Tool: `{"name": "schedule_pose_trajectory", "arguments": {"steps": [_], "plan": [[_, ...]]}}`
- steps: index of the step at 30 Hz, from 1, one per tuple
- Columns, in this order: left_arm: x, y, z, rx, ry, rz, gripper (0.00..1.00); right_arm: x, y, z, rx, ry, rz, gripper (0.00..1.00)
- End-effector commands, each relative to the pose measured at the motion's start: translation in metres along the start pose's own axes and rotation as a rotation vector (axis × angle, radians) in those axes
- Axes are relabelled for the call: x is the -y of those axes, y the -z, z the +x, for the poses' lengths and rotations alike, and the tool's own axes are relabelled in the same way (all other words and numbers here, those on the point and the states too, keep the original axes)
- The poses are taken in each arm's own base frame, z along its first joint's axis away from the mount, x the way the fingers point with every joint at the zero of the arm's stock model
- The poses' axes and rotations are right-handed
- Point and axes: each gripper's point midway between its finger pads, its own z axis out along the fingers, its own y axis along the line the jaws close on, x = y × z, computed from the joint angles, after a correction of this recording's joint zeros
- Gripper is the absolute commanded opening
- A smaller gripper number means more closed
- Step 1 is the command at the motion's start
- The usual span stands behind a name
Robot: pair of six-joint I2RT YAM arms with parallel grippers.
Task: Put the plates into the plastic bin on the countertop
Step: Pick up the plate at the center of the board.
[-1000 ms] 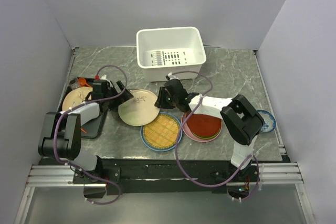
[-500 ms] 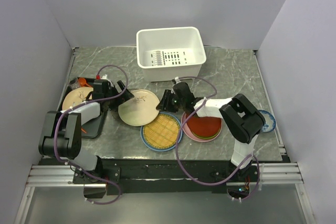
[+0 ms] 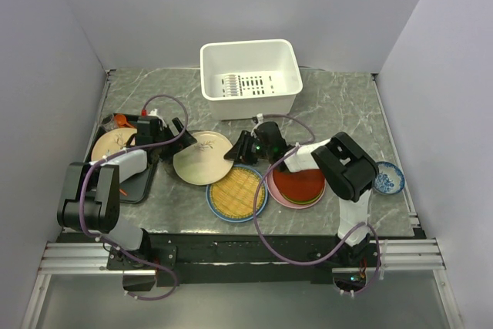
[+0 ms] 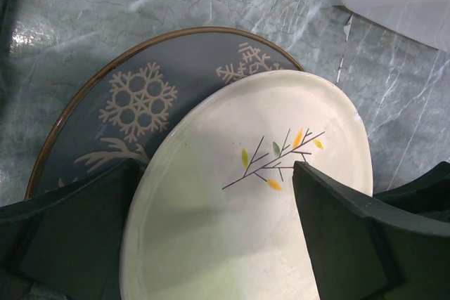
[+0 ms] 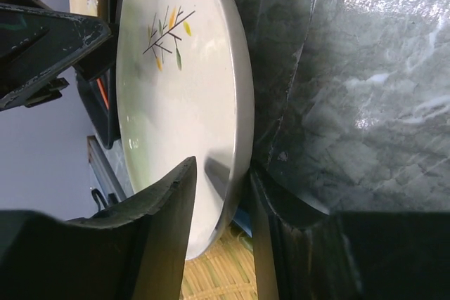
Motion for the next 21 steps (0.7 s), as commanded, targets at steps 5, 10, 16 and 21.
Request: {"name": "schedule_pose_trajectory", "arguments": {"steps": [5, 10, 16, 21], "plan": [[-0.006, -0.001, 0.012, -0.047, -0.01, -0.027, 0.99, -0.025, 0.001, -0.005, 0.012, -0.017, -0.159, 0.19], [-0.005, 0.0, 0.011, -0.044, -0.011, -0.024, 0.99, -0.028, 0.005, -0.007, 0.024, -0.019, -0.196, 0.0], [-0.001, 0.005, 0.006, -0.021, -0.013, -0.018, 0.99, -0.032, 0.015, -0.013, 0.051, -0.008, -0.205, 0.0], [0.007, 0.012, -0.001, 0.007, -0.015, 0.006, 0.99, -0.034, 0.019, -0.015, 0.061, -0.003, -0.2, 0.0]]}}
